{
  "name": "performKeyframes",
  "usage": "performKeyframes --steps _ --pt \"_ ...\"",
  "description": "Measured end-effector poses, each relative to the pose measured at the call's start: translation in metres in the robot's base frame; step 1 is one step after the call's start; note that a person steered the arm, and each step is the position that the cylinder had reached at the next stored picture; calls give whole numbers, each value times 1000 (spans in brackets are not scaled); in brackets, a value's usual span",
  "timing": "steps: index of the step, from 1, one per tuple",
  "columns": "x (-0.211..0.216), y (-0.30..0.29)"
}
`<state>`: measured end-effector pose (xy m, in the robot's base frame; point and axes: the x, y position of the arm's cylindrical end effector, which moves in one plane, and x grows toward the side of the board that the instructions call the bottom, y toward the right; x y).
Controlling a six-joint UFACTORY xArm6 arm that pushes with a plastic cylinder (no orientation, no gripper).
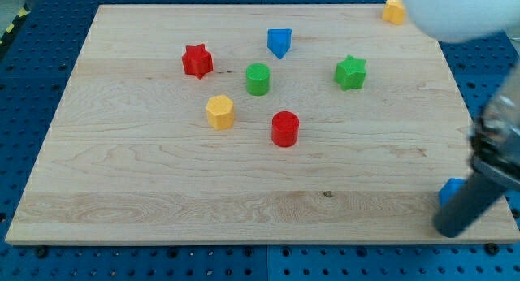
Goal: Slide the blue cube diagonally towards the green circle
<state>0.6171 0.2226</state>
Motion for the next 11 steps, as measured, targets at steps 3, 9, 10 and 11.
performKeyframes --steps 3,9,10,11 --pt "-1 77" --pt "-26 1" --pt "-33 -1" --pt "-52 -8"
